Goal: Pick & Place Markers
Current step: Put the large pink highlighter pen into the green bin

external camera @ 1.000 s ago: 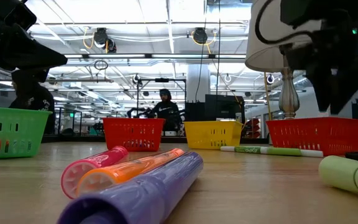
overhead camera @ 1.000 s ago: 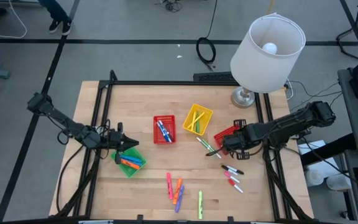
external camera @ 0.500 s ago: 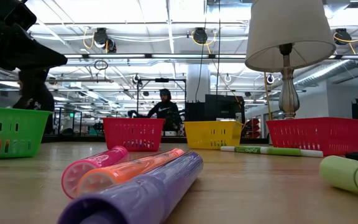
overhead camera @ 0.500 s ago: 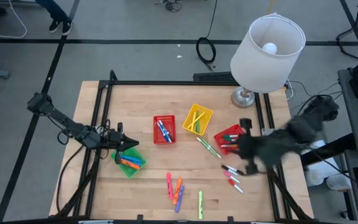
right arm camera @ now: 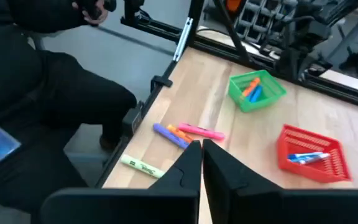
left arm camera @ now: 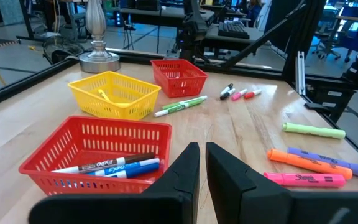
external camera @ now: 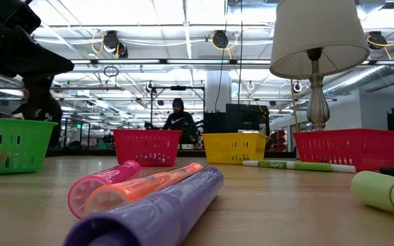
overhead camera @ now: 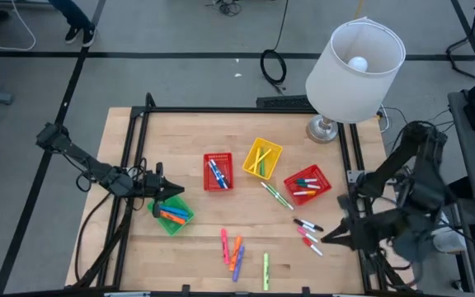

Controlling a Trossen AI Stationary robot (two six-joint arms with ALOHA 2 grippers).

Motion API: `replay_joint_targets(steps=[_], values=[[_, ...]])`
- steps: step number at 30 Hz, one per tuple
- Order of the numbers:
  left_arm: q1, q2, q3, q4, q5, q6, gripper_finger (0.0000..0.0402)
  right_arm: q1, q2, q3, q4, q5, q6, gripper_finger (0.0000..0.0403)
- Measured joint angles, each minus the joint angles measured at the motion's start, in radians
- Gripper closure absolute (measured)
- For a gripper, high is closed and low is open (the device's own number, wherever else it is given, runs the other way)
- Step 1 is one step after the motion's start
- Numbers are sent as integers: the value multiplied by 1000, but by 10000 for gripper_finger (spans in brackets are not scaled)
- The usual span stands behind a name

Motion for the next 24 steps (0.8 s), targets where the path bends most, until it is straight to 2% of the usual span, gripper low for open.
replay_joint_targets(steps=[5, 9, 12, 14, 18, 24], values=[[0, 0, 0, 0, 0, 8, 364, 44, -174, -441, 437, 74, -107, 402], [0, 0, 0, 0, -1, 15, 364, 40, -377, -768, 809, 42, -202, 402], [0, 0, 0, 0, -8, 42, 364, 28, -542, -936, 983, -3, -301, 402], [0, 0, 0, 0, -17, 64, 364, 13, -661, -991, 980, -3, -326, 402], [0, 0, 0, 0, -66, 95, 364, -45, -849, -1016, 892, -17, -332, 402], [1, 0, 0, 1, -107, 112, 364, -131, -956, -1075, 865, -322, -400, 403]])
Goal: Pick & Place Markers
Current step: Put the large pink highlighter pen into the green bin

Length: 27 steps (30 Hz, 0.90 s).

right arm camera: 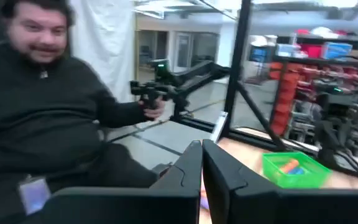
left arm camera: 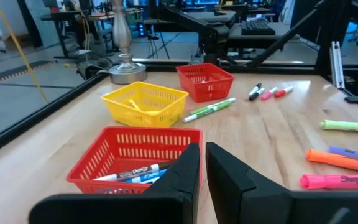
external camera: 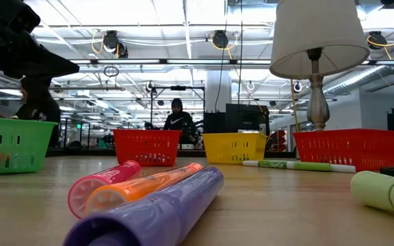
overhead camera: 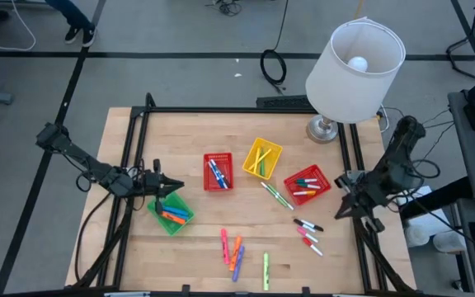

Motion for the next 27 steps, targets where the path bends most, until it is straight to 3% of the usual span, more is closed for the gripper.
replay_joint_targets(steps=[5, 7, 9, 19, 27], values=[[0, 0, 0, 0, -6, 3, 364, -88, -38, -86, 3, 26, 6, 403], [0, 0, 0, 3, -17, 18, 364, -123, -58, -133, 24, -19, 8, 403], [0, 0, 0, 5, -29, 23, 364, -152, -79, -181, 85, -74, -3, 403], [0, 0, 0, 49, -59, 28, 364, -214, -120, -371, 422, -72, -138, 403], [0, 0, 0, 42, -32, 84, 364, -219, -102, -373, 390, -15, -140, 403]])
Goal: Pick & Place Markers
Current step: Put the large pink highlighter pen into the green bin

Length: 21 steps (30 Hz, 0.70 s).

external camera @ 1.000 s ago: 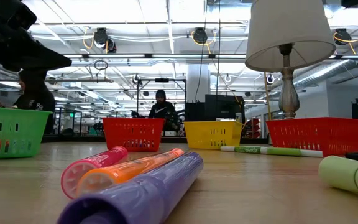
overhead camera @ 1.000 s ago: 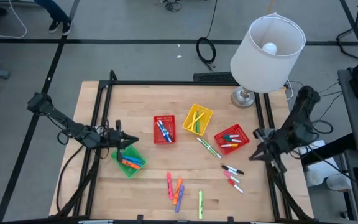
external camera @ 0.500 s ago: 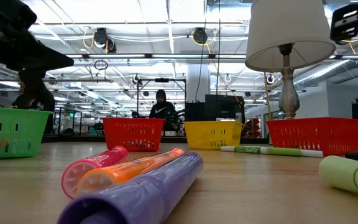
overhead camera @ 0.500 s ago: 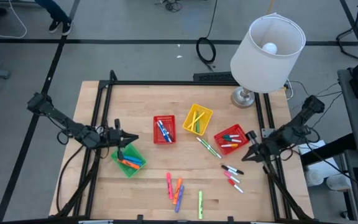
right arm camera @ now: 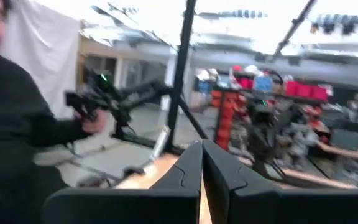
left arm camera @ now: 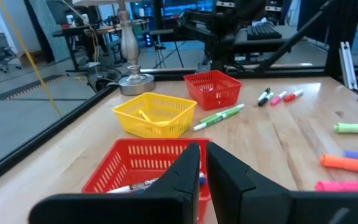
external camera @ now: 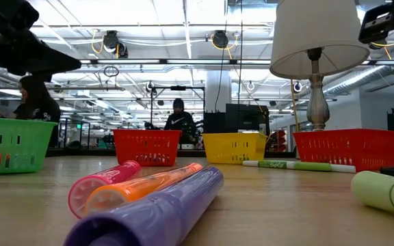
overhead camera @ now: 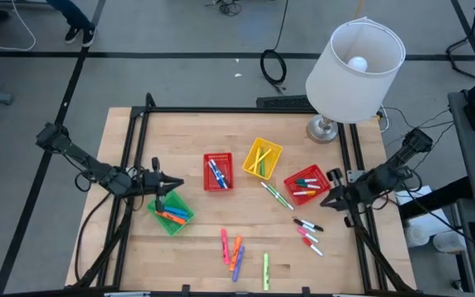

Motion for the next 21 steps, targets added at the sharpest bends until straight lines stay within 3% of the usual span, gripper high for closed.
replay_joint_targets(steps=[6, 11, 16, 21], values=[[0, 0, 0, -25, 20, 2, 364, 0, 2, -1, -18, 46, -81, 403], [0, 0, 0, -49, 129, -16, 364, 0, 2, -2, -18, 46, -98, 403], [3, 1, 35, -64, -25, -137, 365, 0, 1, -3, -18, 46, -126, 403], [2, 97, 176, -105, 32, -128, 396, 0, 1, -3, -16, 46, -132, 403]])
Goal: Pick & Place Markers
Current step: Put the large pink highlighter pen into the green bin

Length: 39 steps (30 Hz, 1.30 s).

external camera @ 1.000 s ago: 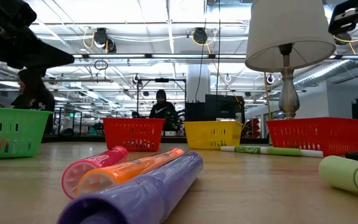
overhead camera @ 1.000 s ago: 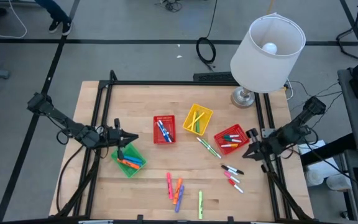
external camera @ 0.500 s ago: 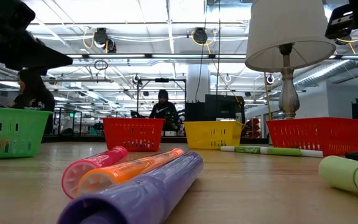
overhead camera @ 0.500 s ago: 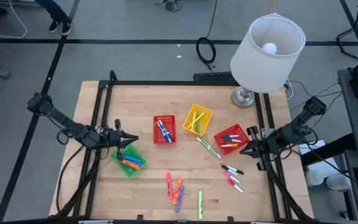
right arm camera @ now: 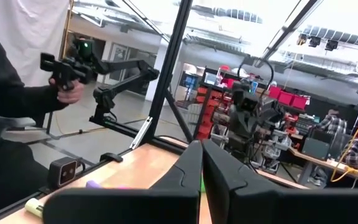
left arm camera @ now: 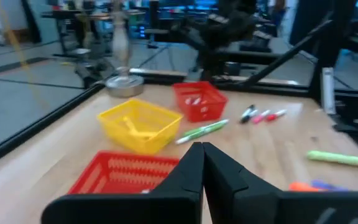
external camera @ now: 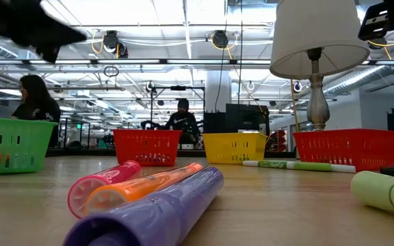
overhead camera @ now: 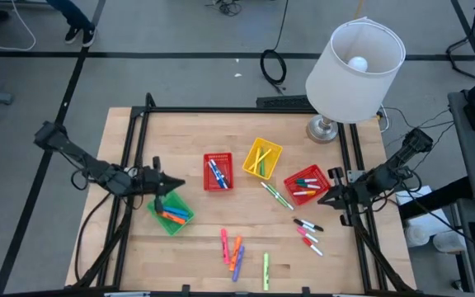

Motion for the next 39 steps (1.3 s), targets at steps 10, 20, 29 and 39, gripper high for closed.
replay_joint_targets(steps=[10, 20, 29, 39], values=[[13, 630, 568, -353, 215, 8, 397, 0, 0, 0, 63, -2, -33, 403], [25, 1195, 1113, -674, 351, 221, 363, 0, 0, 0, 286, -4, -53, 403], [38, 1426, 1442, -937, 519, 400, 246, 0, 1, -1, 424, -4, -23, 403], [42, 1533, 1458, -1148, 579, 718, 169, 1, 1, -1, 383, -3, -4, 403]])
